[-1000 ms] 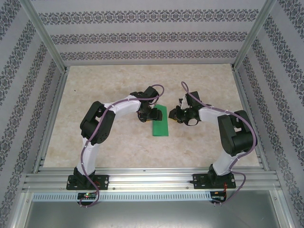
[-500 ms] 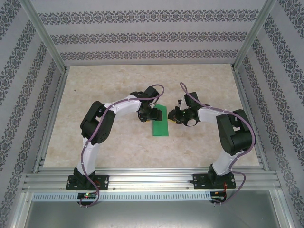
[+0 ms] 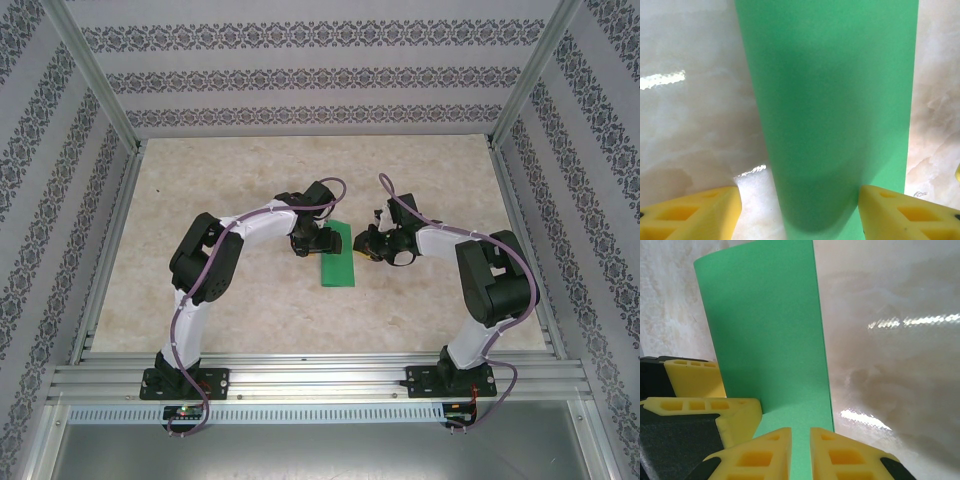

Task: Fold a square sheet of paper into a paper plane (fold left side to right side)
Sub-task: Hold the square sheet of paper at the center of the table.

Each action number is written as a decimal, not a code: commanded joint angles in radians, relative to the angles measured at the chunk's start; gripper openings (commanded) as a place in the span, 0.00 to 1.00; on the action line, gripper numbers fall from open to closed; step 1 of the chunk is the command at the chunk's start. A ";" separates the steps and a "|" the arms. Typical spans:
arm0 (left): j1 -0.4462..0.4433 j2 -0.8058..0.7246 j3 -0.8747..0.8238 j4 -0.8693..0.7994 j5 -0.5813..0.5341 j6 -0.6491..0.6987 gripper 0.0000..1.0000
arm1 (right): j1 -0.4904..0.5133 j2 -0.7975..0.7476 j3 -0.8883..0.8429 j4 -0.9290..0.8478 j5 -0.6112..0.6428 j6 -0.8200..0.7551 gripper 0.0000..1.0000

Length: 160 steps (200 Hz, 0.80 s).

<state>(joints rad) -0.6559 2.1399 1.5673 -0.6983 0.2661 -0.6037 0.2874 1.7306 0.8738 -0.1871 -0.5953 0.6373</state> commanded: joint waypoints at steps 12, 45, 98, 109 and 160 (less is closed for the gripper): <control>-0.040 0.103 -0.019 0.075 0.035 -0.002 0.66 | 0.000 -0.024 -0.001 0.008 0.005 0.007 0.18; -0.040 0.106 -0.016 0.074 0.035 -0.004 0.66 | 0.003 -0.018 -0.001 0.011 0.003 0.007 0.18; -0.040 0.105 -0.017 0.072 0.035 -0.005 0.66 | -0.019 -0.070 -0.028 0.018 0.052 0.024 0.18; -0.040 0.105 -0.017 0.073 0.036 -0.005 0.66 | -0.024 -0.075 -0.032 0.017 0.052 0.024 0.18; -0.040 0.106 -0.021 0.076 0.033 -0.007 0.66 | -0.030 -0.072 -0.045 0.029 0.049 0.034 0.18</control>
<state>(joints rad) -0.6559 2.1414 1.5692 -0.7006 0.2630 -0.6041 0.2615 1.6794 0.8444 -0.1867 -0.5583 0.6571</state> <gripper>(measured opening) 0.662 0.180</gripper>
